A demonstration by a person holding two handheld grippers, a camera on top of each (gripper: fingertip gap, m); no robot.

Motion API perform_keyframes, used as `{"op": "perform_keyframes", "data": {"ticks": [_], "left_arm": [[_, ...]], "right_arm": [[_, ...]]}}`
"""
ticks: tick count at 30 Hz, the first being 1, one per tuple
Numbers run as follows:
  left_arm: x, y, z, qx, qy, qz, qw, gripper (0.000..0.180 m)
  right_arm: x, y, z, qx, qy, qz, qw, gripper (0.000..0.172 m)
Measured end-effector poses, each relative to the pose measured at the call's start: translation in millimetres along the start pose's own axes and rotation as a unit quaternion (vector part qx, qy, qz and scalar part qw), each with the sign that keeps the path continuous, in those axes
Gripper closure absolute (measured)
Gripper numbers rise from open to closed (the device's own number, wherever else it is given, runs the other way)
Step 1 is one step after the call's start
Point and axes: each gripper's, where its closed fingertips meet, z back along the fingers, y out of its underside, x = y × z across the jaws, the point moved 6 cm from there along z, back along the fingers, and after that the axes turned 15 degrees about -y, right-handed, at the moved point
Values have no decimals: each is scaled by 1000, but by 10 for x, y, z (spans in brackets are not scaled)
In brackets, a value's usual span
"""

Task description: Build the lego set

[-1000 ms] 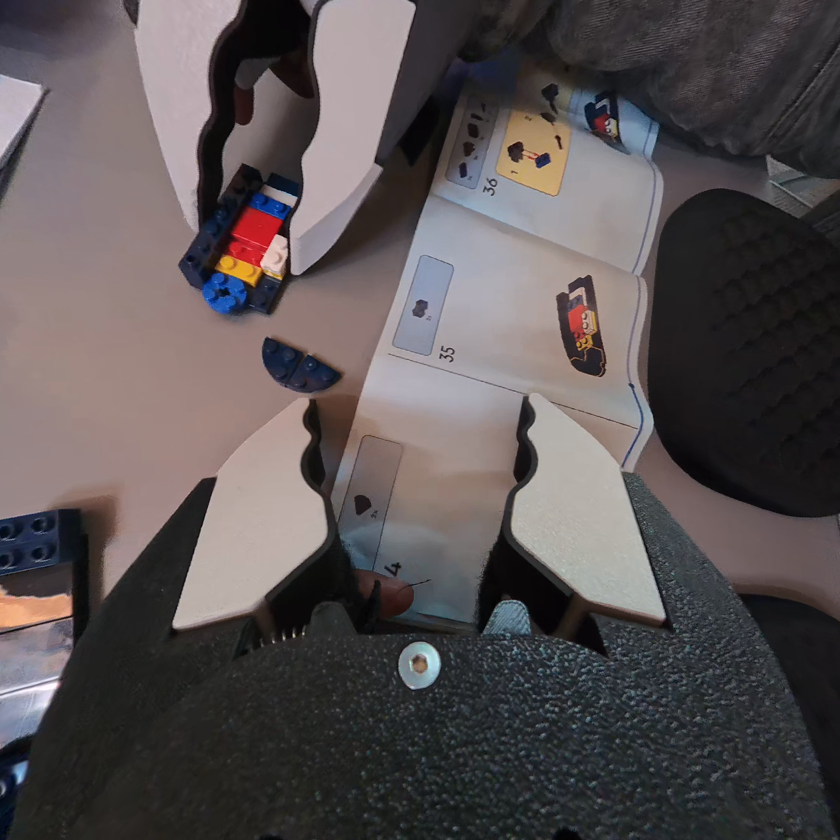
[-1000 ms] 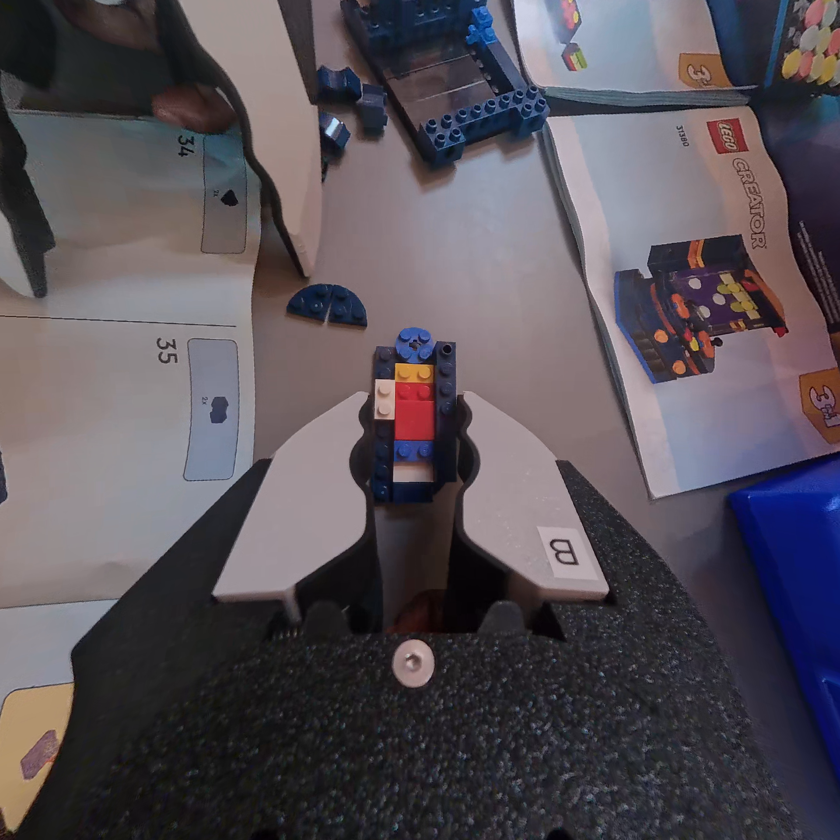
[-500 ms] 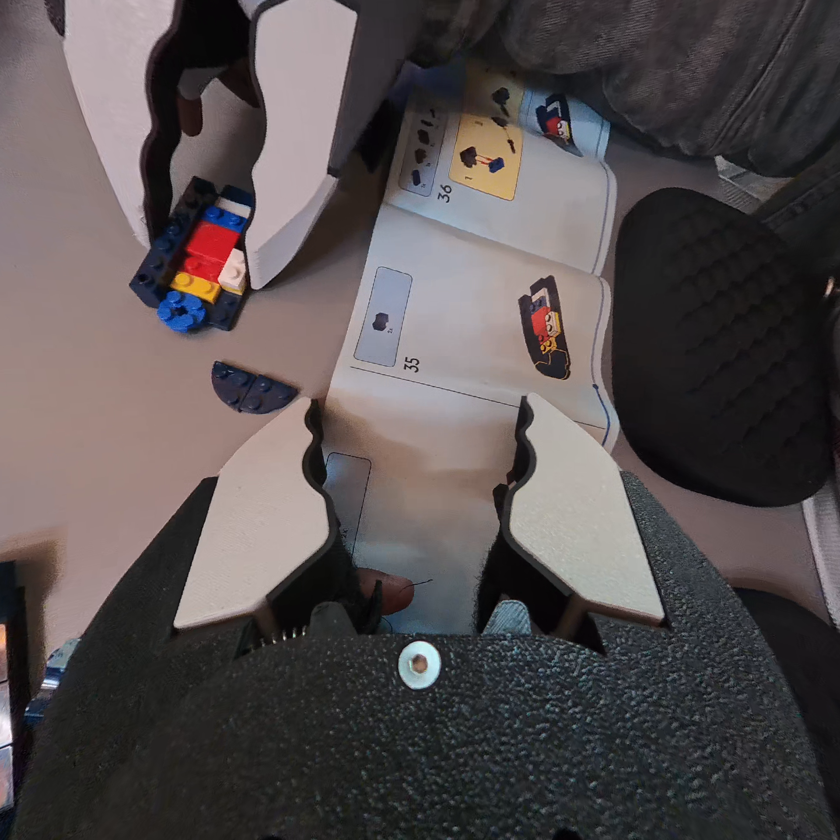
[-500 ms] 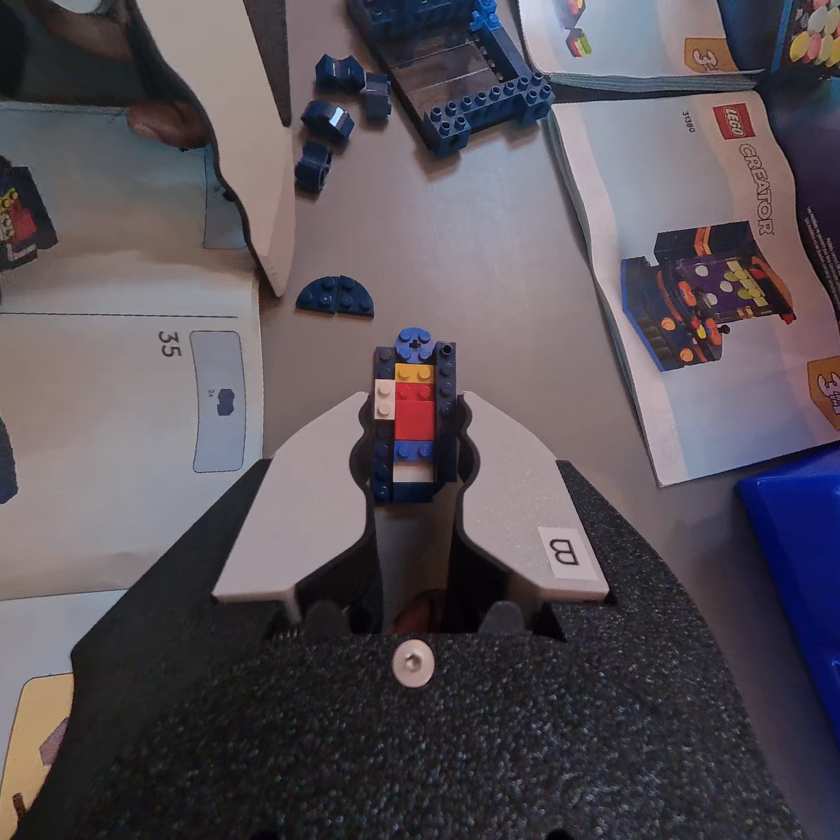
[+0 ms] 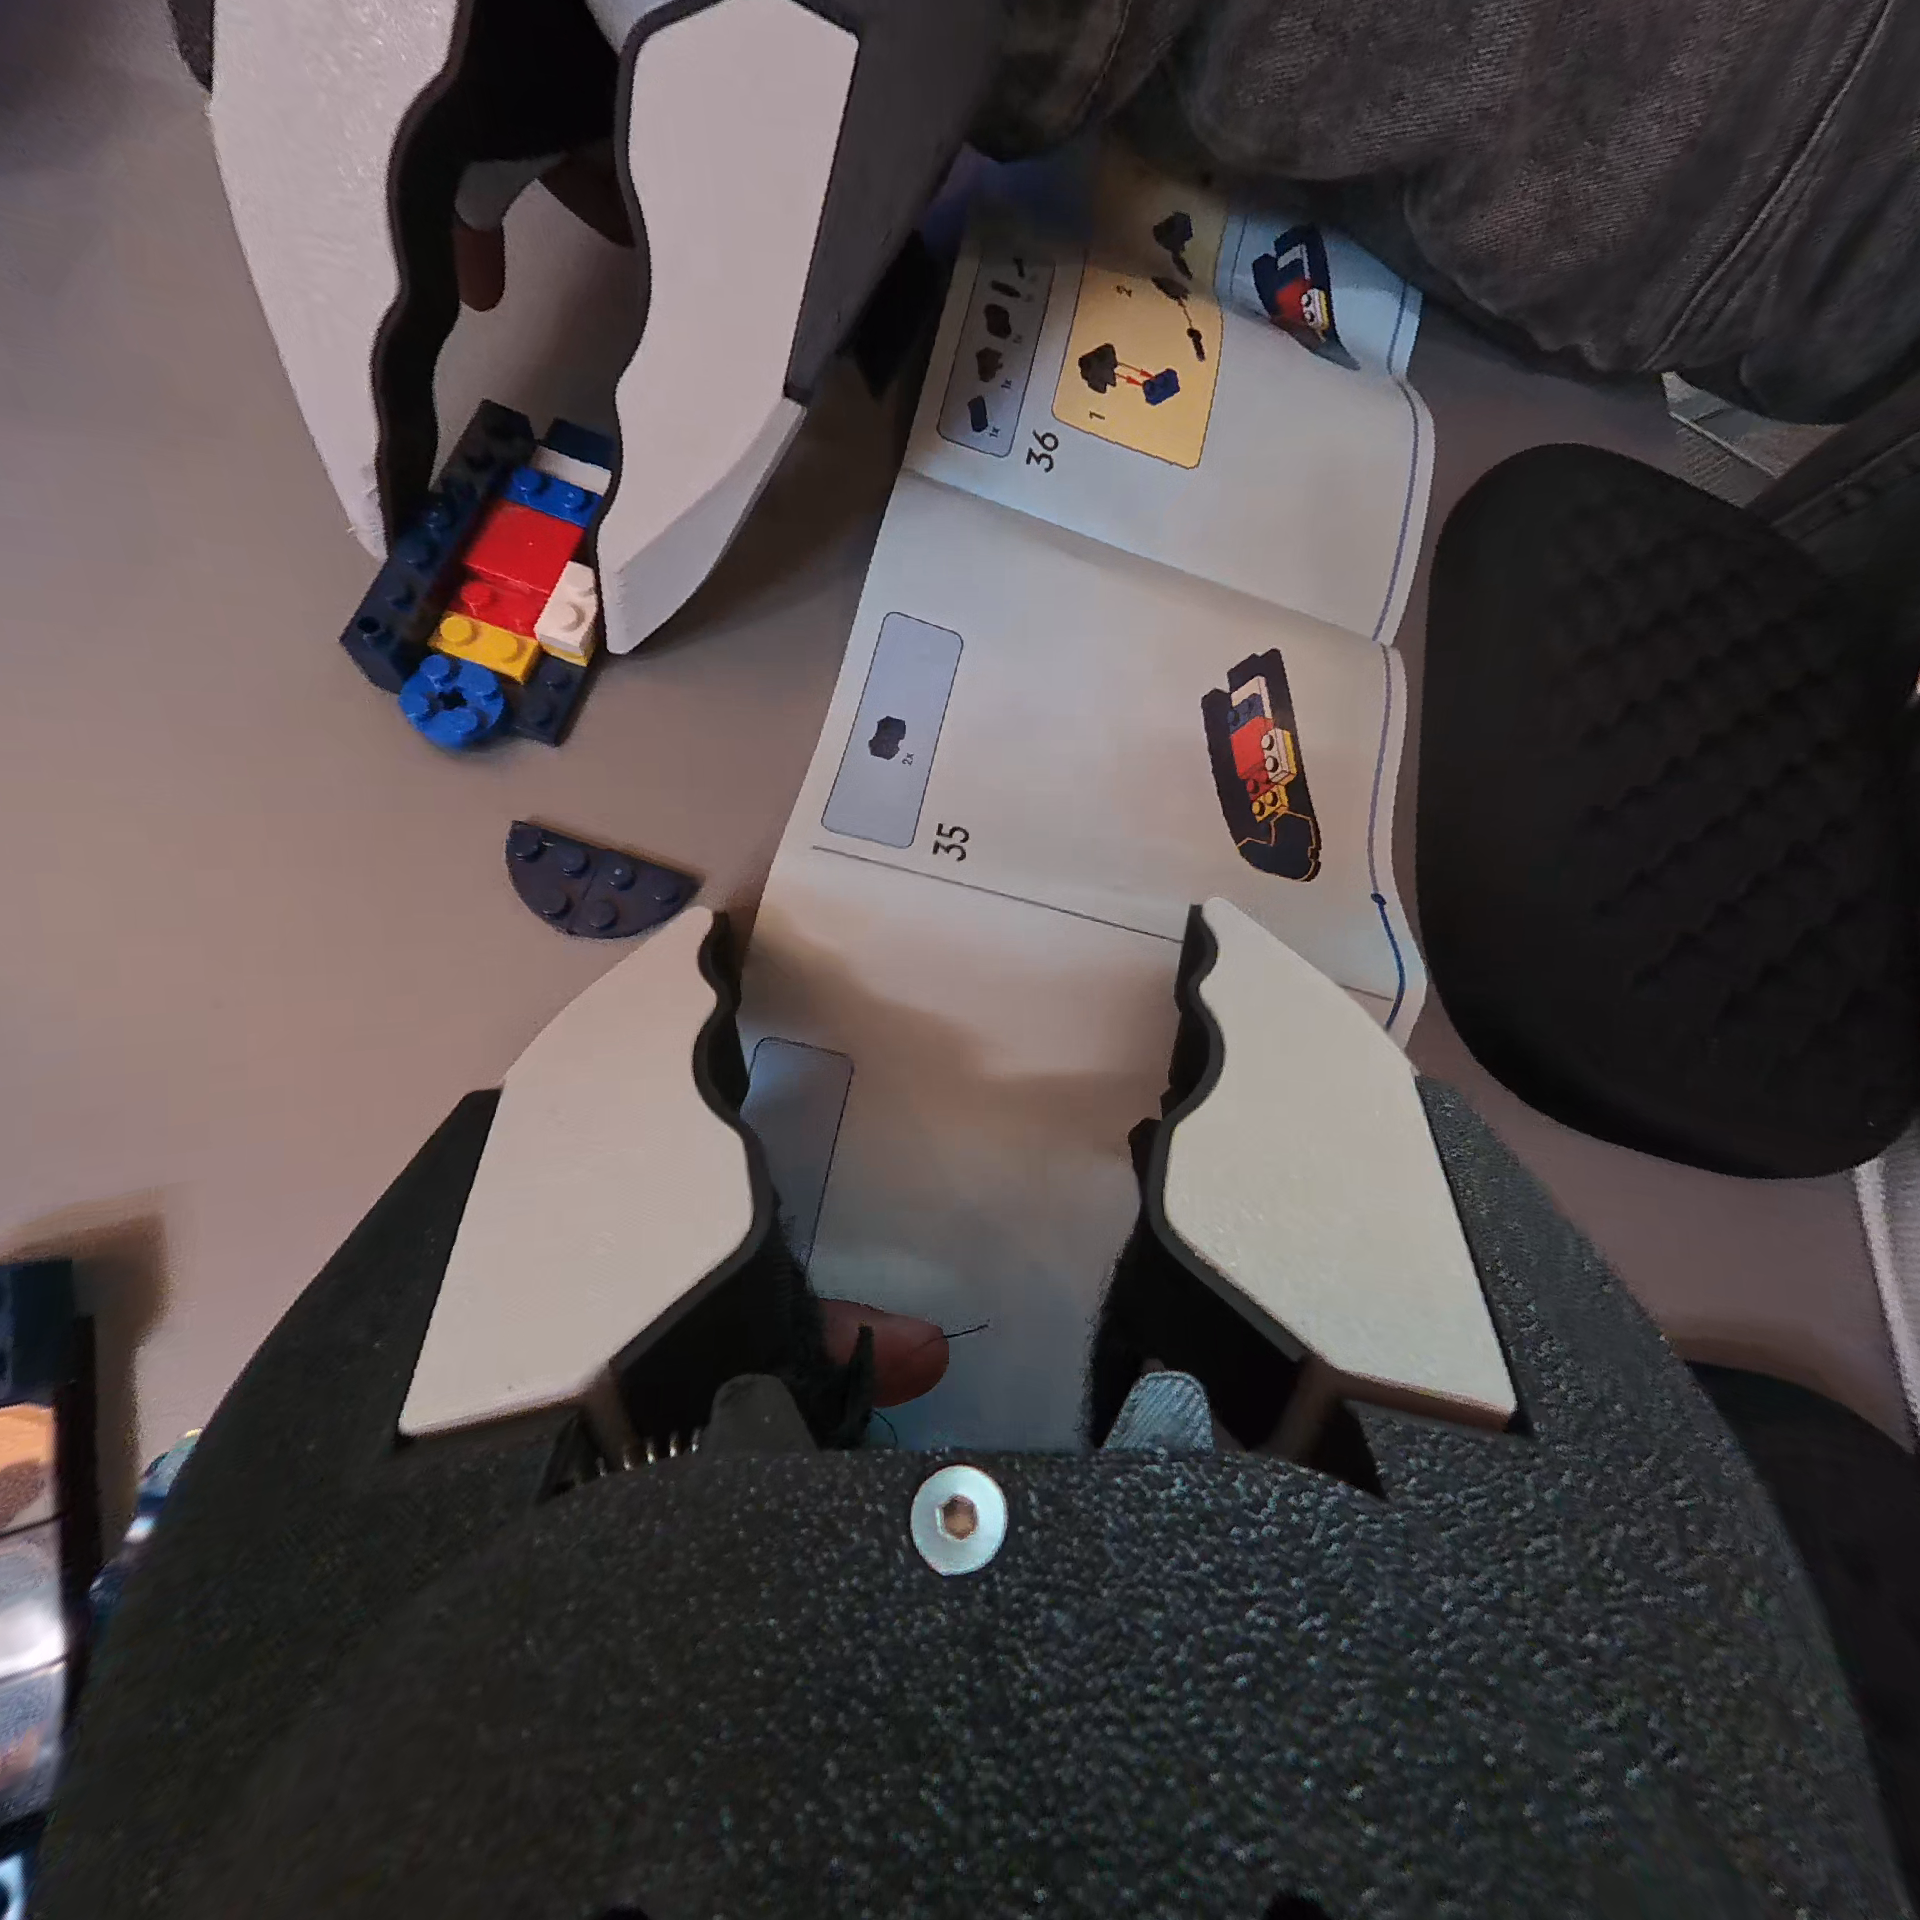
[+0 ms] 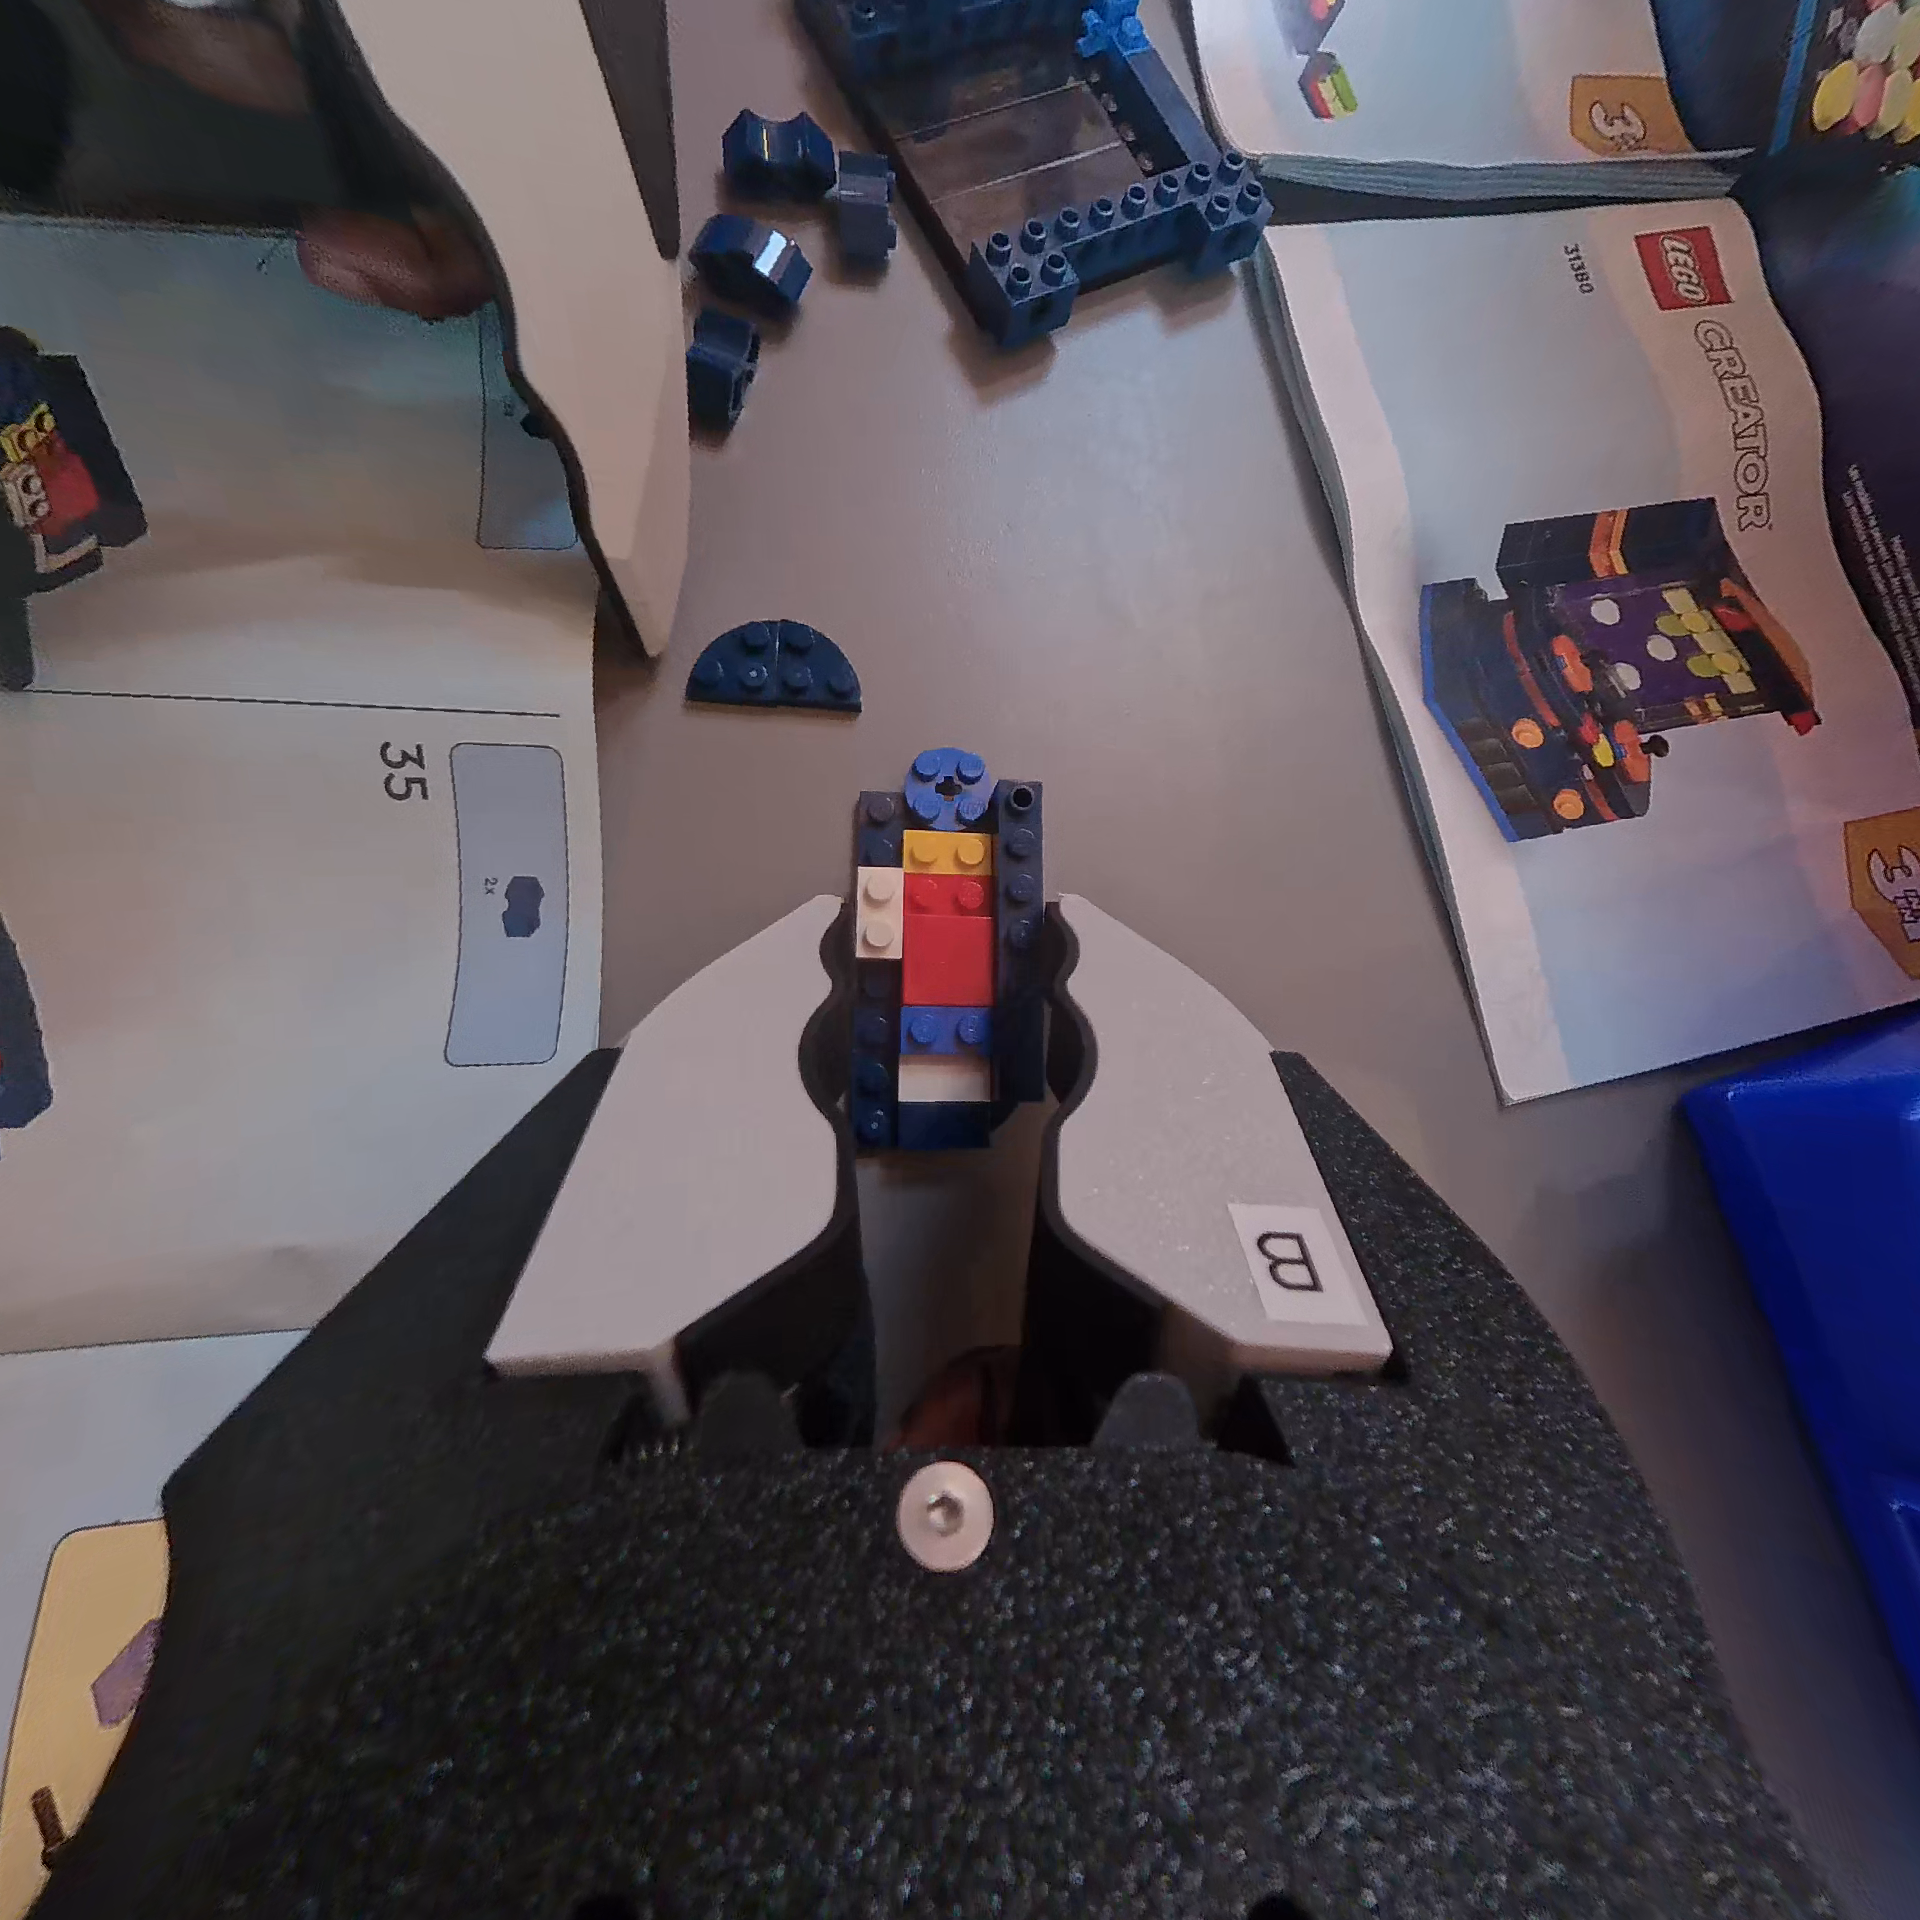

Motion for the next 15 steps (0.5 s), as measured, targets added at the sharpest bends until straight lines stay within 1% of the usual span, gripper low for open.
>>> {"op": "perform_keyframes", "data": {"ticks": [2, 5, 7, 15], "left_arm": [[65, 1, 35, -3, -18, 2, 1000, 98], [173, 12, 40, -3, -47, 12, 999, 89], [193, 24, 13, -3, -51, 9, 999, 85], [153, 16, -30, -4, -42, -12, 999, 84]], "right_arm": [[2, 6, 5, -1, -4, 0, 1000, 138], [43, 5, 6, -2, -25, 3, 1000, 138], [87, -5, 0, -3, -44, 3, 999, 138], [151, -36, -21, 8, -61, 5, 998, 138]]}}
